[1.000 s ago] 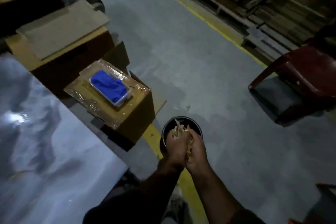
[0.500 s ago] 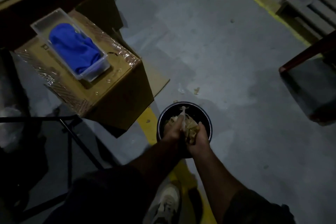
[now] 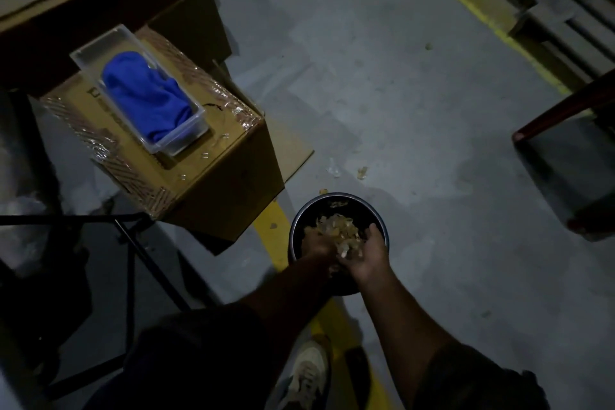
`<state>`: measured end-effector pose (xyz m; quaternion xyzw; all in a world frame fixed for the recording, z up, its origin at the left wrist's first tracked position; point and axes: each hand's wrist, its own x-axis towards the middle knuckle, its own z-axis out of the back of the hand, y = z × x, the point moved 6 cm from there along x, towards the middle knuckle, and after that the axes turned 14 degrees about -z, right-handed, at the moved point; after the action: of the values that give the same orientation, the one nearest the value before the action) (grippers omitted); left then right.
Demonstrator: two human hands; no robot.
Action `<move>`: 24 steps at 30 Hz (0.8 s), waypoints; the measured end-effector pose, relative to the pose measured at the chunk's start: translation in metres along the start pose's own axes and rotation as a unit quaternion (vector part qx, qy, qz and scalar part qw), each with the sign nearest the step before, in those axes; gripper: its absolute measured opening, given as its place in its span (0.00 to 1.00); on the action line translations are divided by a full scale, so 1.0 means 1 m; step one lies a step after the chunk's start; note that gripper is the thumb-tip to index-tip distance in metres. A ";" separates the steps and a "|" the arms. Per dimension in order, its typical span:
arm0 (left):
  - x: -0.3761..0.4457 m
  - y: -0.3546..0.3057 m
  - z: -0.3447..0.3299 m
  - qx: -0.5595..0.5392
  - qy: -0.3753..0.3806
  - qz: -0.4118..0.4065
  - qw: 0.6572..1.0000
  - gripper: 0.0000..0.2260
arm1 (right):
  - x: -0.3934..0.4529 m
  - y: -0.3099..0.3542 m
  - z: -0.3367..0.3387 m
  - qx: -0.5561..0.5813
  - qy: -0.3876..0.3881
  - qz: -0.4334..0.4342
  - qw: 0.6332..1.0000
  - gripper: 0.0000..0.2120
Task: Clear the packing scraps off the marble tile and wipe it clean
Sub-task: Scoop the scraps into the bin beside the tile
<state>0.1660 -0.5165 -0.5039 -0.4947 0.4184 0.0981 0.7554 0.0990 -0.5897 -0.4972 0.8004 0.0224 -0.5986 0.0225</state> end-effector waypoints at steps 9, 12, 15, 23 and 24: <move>-0.074 -0.050 0.012 0.003 -0.047 -0.098 0.994 0.18 | -0.057 -0.015 -0.018 -0.108 -0.016 0.073 0.991 0.17; -0.115 -0.081 0.018 -0.014 -0.066 -0.138 0.988 0.19 | -0.102 -0.016 -0.033 -0.186 -0.050 0.139 0.971 0.17; -0.157 -0.111 0.027 -0.073 -0.058 -0.146 0.985 0.18 | -0.160 -0.016 -0.051 -0.254 -0.078 0.222 0.938 0.09; -0.276 -0.187 0.104 -0.097 -0.064 -0.241 0.963 0.15 | -0.313 -0.070 -0.098 -0.329 -0.046 0.332 0.883 0.09; -0.292 -0.191 0.120 -0.094 -0.070 -0.258 0.959 0.15 | -0.330 -0.084 -0.105 -0.333 -0.038 0.348 0.875 0.08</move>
<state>0.1535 -0.4328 -0.1443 -0.6463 0.2119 -0.0273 0.7326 0.1013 -0.5024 -0.1519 0.6783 -0.0606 -0.5390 0.4958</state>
